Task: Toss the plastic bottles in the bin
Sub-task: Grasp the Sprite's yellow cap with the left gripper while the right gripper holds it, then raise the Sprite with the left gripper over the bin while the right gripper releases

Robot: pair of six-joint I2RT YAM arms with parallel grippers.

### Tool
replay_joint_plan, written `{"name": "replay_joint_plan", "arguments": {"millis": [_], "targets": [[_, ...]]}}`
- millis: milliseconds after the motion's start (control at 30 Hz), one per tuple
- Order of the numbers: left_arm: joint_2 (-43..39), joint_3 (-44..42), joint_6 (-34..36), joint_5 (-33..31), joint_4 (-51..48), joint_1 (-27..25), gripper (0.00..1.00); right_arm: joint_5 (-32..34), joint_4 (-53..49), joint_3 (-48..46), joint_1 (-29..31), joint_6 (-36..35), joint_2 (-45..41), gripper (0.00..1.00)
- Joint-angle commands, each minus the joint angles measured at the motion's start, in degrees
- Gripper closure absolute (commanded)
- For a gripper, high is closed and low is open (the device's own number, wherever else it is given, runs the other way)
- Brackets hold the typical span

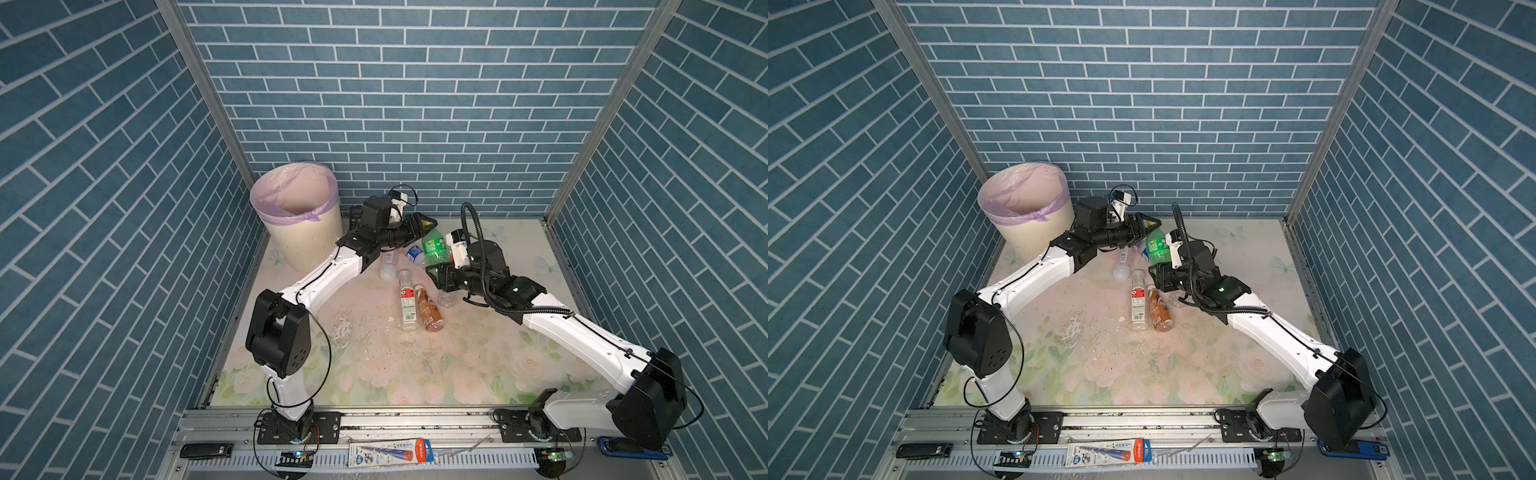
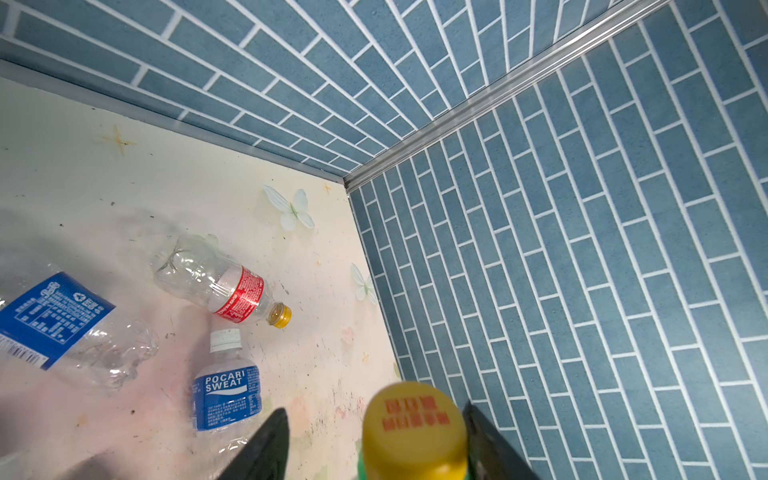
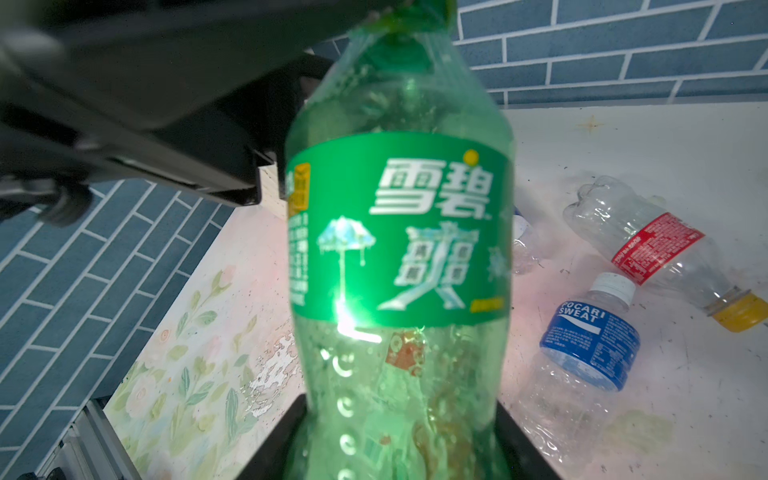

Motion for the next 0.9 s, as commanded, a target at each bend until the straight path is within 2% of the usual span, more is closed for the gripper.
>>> {"name": "replay_joint_plan", "arguments": {"millis": [0,167,300,400,600,633,767,867], "targets": [[1.02,0.00,-0.45,-0.39,2.22,-0.15,0.41,-0.41,2.43,2.20,0.45,-2.09,0.27,0.65],[1.22,-0.06,0.22,0.78,2.75,-0.16,0.59,-0.41,3.18,2.14,0.62,-1.92,0.99,0.64],[0.45,0.36,2.34,0.10,0.54,-0.14,0.67,-0.41,3.69,1.72,0.63,-1.81,1.09,0.55],[0.14,0.83,3.39,-0.08,-0.75,-0.11,0.70,-0.41,3.62,1.64,0.62,-1.83,0.93,0.46],[-0.49,3.38,7.77,-1.14,-5.49,0.87,0.71,-0.41,4.08,0.77,0.61,-2.01,-0.52,0.17],[-0.77,4.07,8.89,-1.74,-6.78,1.37,0.71,-2.11,4.30,0.57,0.50,-2.01,-0.98,0.12],[-2.24,7.72,13.81,-5.16,-12.81,3.99,0.72,-2.61,5.03,0.39,0.63,-2.33,-2.63,0.02],[-3.01,12.11,18.55,-8.54,-18.74,5.46,0.72,-2.43,5.48,0.98,0.71,-2.71,-2.95,0.01]]}}
